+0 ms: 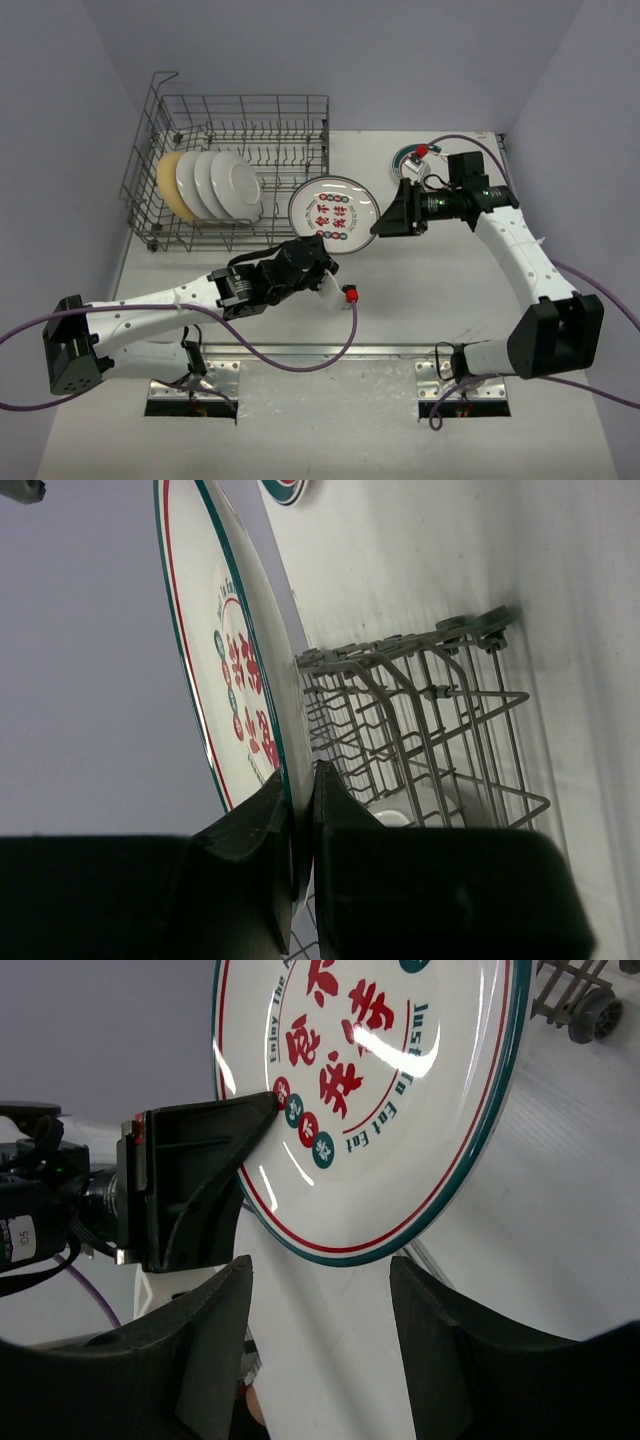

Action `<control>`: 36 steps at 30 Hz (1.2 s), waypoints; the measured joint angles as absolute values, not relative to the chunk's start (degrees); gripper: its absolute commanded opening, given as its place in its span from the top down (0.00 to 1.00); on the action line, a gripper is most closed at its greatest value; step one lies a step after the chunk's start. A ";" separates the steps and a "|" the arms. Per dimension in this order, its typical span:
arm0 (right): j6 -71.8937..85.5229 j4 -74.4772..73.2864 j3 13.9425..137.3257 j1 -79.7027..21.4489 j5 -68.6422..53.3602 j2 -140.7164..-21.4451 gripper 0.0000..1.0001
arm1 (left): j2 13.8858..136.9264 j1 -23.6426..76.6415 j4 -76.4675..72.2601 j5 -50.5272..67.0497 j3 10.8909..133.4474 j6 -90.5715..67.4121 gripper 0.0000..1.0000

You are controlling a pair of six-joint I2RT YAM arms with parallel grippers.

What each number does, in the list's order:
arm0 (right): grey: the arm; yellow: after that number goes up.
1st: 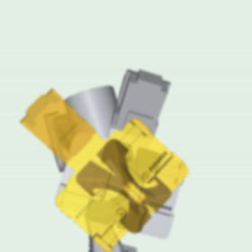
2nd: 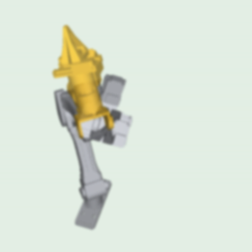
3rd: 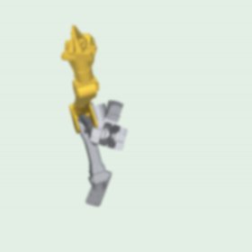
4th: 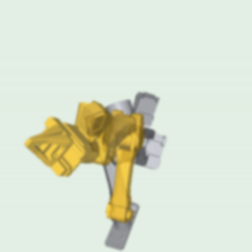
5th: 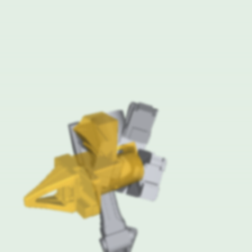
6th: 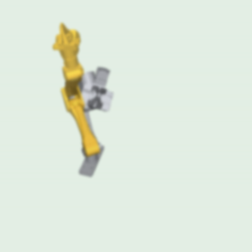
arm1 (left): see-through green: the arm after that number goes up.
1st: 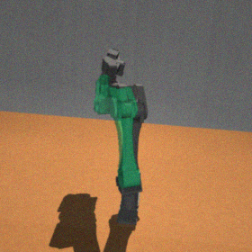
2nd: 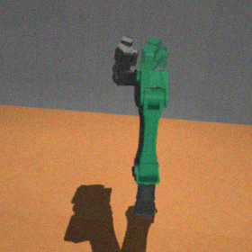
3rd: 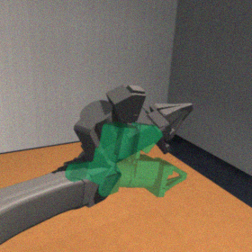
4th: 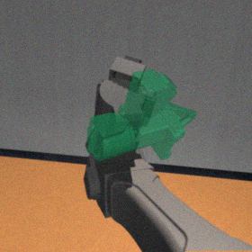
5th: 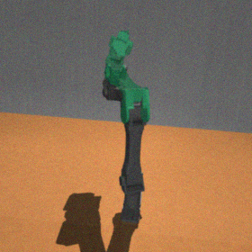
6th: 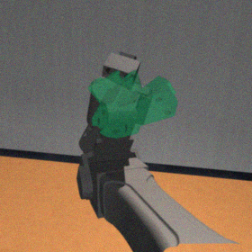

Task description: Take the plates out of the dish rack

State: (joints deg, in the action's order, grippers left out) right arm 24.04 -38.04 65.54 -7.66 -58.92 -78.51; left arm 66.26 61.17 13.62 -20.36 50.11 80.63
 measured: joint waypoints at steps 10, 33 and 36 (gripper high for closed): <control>27.31 -37.23 69.56 -7.66 -55.58 -86.09 0.54 | 66.26 61.19 13.56 -19.86 50.06 80.55 1.00; 28.28 -38.43 75.13 -4.53 -49.82 -90.36 1.00 | 65.40 62.72 6.03 -22.02 46.96 78.47 0.00; 28.47 -38.58 76.28 0.30 -50.93 -92.34 1.00 | 64.50 62.71 5.45 -22.57 46.93 76.56 0.00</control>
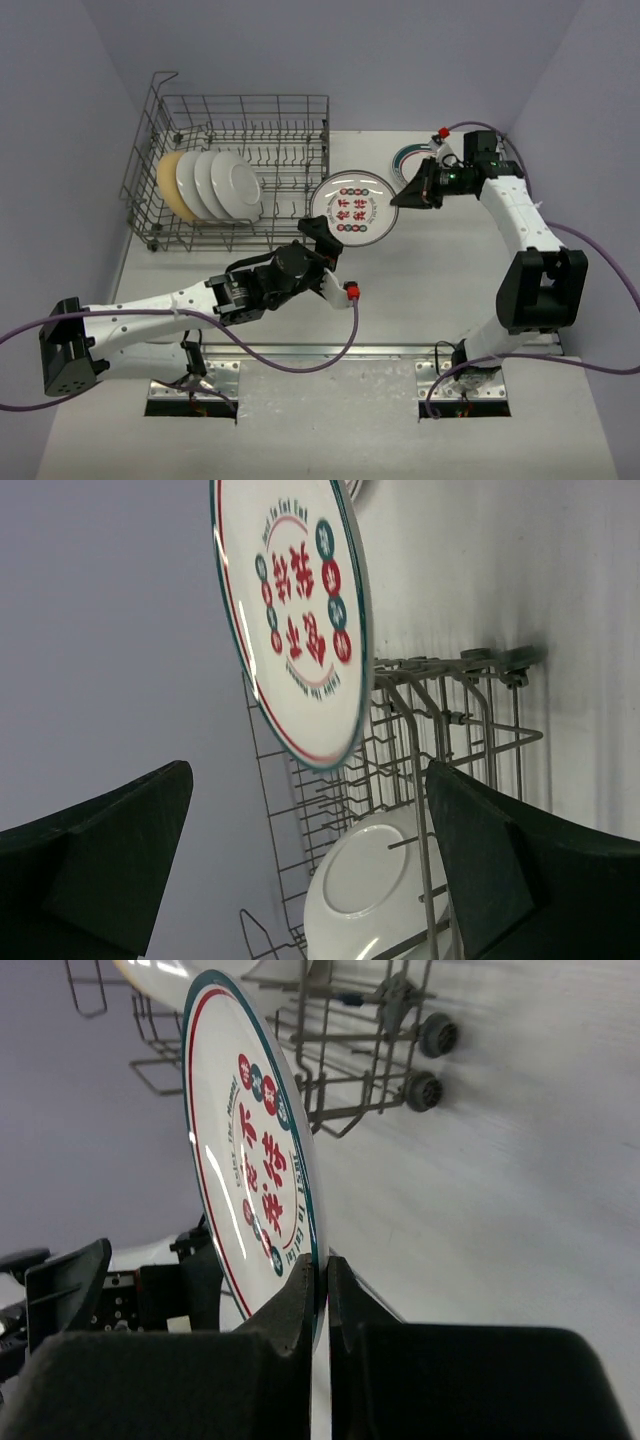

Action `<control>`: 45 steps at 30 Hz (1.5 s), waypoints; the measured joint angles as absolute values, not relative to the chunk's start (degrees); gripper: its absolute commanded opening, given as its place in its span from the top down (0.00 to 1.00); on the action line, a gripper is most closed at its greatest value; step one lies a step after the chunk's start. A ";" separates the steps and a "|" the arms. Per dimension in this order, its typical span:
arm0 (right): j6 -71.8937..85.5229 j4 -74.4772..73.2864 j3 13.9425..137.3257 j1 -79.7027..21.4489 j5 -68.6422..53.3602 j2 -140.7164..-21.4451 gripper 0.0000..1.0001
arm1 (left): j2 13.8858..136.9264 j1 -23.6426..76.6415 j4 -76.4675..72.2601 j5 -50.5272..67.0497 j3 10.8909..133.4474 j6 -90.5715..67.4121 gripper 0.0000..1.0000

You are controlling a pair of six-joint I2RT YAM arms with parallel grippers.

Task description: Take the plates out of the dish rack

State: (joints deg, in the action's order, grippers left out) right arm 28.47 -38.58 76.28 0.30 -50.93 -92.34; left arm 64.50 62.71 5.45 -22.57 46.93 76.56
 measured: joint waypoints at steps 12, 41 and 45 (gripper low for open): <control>33.64 -31.92 84.70 18.02 -52.24 -105.44 1.00 | 63.95 56.37 6.44 -23.08 59.26 60.40 0.00; 38.89 -19.02 100.98 21.01 -32.48 -129.73 0.92 | 63.79 42.31 22.26 -19.74 68.74 28.30 0.00; 38.01 -20.09 102.08 20.48 -30.93 -130.17 0.56 | 63.68 41.85 22.83 -19.18 68.42 27.79 0.00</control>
State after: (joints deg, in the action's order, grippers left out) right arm 38.01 -20.09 102.08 20.48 -30.93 -130.17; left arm 63.68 41.85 22.83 -19.18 68.42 27.79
